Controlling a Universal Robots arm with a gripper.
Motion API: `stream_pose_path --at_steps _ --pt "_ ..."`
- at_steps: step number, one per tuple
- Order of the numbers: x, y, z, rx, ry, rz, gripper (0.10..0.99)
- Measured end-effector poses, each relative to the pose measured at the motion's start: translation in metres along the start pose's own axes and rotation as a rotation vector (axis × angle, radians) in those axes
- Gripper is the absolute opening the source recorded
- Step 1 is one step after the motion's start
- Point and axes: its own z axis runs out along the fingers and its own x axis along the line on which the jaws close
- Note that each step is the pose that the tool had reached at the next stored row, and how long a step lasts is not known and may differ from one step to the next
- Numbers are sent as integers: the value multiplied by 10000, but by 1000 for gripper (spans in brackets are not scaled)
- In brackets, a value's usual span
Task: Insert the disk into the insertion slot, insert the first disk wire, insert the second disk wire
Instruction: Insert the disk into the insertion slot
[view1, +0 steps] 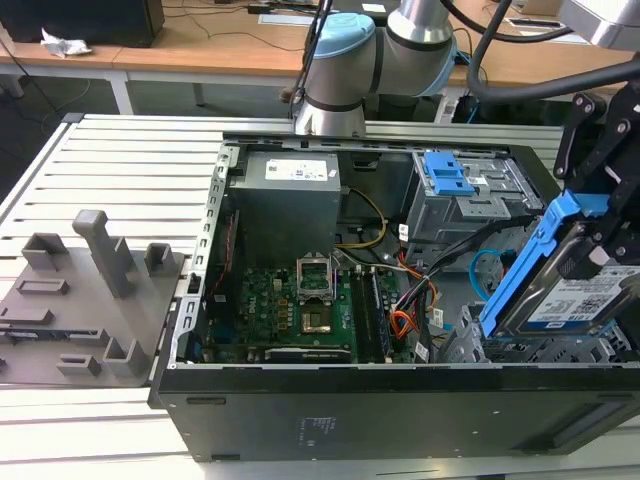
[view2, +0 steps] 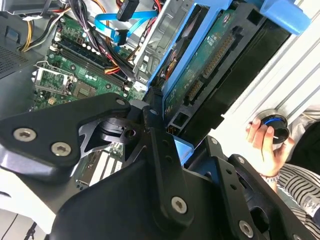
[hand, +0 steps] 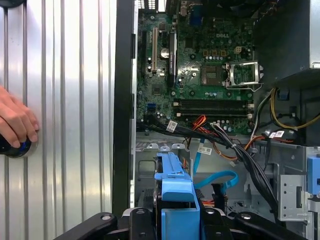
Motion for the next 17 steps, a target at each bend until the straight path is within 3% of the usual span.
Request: stream_pose_path --at_steps 12,14,15,17 --pt "0 -3 76 1 -1 -1 365" --pt "1 -1 34 2 -19 -1 365" --pt "0 2 -45 1 -1 -1 365" --pt "1 2 -62 2 -15 -1 365"
